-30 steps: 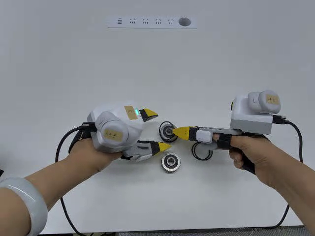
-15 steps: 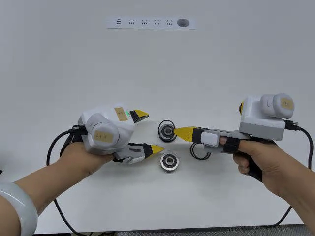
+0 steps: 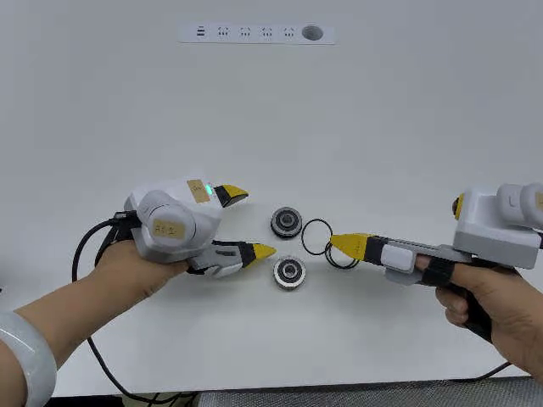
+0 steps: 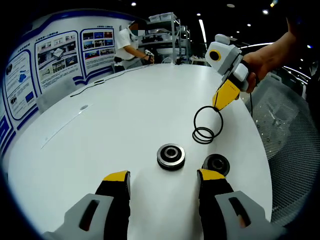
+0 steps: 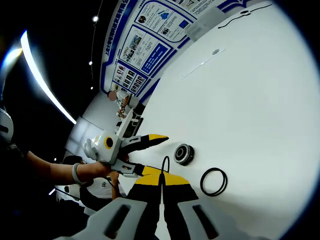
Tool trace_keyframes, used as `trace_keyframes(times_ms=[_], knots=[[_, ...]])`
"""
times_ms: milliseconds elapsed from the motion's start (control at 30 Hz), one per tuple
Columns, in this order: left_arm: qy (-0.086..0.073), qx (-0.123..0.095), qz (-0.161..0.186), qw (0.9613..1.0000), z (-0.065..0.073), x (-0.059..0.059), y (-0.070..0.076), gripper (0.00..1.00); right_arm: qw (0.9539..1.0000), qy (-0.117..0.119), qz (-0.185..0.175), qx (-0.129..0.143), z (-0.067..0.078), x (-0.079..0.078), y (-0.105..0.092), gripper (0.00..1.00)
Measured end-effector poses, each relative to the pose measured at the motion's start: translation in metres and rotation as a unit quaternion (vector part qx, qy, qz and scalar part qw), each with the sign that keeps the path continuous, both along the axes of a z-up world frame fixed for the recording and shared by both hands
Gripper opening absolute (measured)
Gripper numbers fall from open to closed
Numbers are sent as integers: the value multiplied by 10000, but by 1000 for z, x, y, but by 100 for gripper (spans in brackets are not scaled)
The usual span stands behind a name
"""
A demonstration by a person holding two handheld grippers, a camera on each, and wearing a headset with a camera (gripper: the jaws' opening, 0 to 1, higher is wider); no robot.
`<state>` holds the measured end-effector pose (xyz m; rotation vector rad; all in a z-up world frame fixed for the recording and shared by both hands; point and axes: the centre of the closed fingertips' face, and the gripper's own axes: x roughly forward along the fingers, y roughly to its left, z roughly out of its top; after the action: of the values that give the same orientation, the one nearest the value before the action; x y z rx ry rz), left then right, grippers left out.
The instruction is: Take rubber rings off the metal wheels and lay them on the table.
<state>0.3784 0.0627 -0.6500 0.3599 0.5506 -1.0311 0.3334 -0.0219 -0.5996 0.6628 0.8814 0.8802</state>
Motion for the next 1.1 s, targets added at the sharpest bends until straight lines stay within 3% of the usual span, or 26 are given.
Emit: trace_keyframes(times_ms=[267, 433, 533, 767, 933, 1100], knots=[[18, 14, 15, 10000, 0, -2, 2, 54, 9989, 262, -343, -171, -23, 2, -24, 2], [29, 21, 25, 10000, 0, -2, 2, 54, 9976, 467, -488, -132, -35, 2, -29, 2], [34, 21, 17, 10000, 0, -2, 2, 54, 9968, 544, -514, -284, -46, 2, -32, 2], [43, 30, 26, 10000, 0, -2, 3, 53, 9960, 504, -484, -566, -55, 1, -36, 2], [59, 31, 15, 10000, 0, -3, 3, 53, 9961, 343, -480, -656, -52, 3, -35, 4], [35, 37, -2, 10000, 0, -2, 3, 52, 9947, 166, -370, -949, -55, 3, -38, 9]])
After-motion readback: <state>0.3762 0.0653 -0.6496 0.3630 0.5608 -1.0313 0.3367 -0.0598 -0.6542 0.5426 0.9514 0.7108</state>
